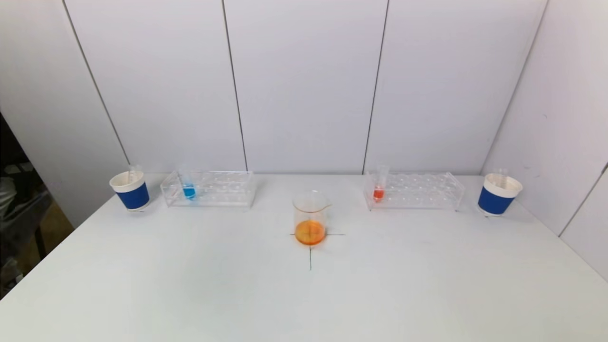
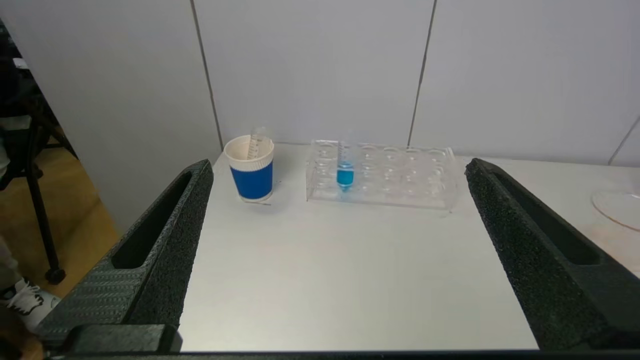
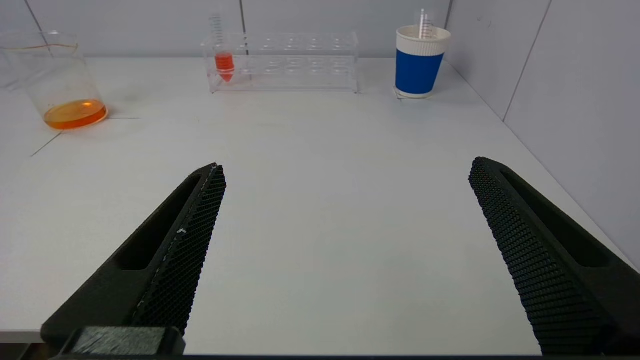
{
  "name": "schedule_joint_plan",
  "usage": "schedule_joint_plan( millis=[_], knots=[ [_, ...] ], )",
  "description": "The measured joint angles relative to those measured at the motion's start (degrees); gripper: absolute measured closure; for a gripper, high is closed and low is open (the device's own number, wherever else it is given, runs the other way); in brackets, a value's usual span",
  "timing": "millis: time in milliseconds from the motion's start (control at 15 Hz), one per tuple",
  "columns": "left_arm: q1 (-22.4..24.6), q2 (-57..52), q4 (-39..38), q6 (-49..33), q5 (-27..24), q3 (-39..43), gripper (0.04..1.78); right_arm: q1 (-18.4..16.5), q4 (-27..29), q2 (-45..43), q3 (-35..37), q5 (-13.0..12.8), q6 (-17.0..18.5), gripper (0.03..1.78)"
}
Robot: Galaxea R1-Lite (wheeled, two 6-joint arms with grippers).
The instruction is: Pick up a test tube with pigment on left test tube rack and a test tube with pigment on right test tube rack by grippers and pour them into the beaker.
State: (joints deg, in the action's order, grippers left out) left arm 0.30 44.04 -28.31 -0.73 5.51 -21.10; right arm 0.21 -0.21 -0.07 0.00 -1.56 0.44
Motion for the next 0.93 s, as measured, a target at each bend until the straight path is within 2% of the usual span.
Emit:
schedule_joint_plan(
  millis=[600,733,933],
  knots=[
    [-0.17,-35.71,33.67,0.24,-1.00,6.64,0.06,0.00,0.02,0.00,0.00,-0.01,0.00,0.04],
    [-0.20,-40.41,36.82,-0.23,-0.69,8.92,0.06,0.00,0.00,0.00,0.00,0.00,0.00,0.04],
    [-0.17,-43.25,37.06,0.27,-0.55,12.04,0.06,0.00,0.00,0.00,0.00,-0.01,0.00,0.04]
  ],
)
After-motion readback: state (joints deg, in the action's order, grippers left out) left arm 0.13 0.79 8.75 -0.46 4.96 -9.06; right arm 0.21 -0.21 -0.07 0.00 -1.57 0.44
